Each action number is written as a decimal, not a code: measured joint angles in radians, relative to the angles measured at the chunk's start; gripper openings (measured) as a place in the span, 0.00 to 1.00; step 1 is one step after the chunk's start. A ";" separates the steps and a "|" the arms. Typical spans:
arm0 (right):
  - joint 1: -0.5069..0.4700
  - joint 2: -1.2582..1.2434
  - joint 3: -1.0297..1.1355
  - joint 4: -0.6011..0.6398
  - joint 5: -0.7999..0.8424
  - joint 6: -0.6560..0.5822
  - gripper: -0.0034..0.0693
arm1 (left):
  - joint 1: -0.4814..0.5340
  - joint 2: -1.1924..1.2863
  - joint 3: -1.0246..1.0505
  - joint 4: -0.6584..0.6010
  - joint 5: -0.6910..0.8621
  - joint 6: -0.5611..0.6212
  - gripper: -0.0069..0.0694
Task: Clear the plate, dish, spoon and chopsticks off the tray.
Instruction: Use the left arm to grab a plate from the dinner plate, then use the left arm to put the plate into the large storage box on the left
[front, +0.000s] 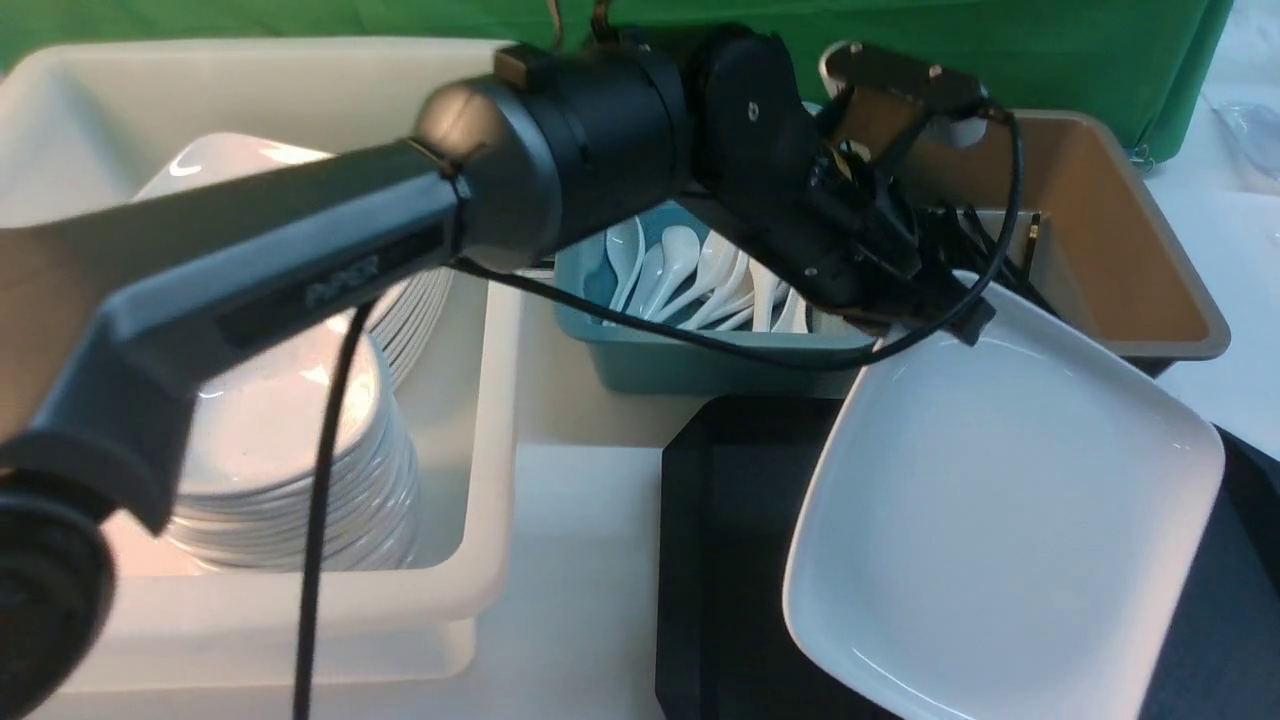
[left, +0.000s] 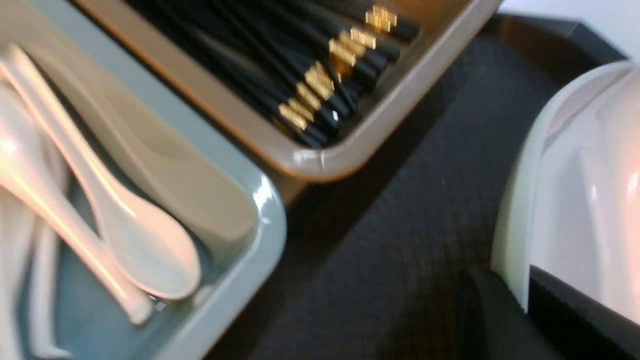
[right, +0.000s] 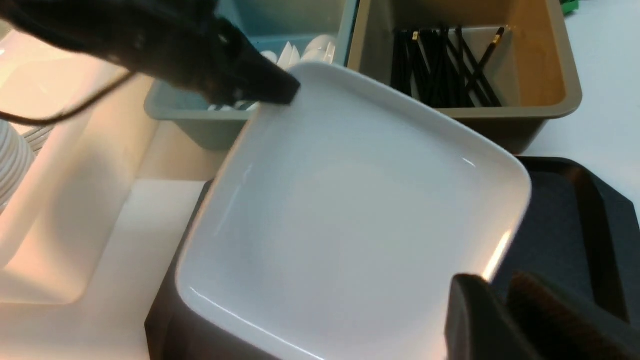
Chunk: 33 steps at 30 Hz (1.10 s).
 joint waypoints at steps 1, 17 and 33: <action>0.000 0.000 0.000 0.000 0.000 0.000 0.23 | 0.000 -0.013 0.000 0.006 -0.001 0.000 0.11; 0.000 0.000 0.000 0.000 0.000 0.000 0.24 | 0.000 -0.089 0.002 0.066 0.041 0.005 0.11; 0.000 0.000 0.000 0.000 0.000 0.000 0.24 | 0.000 -0.175 0.009 0.109 0.034 -0.007 0.12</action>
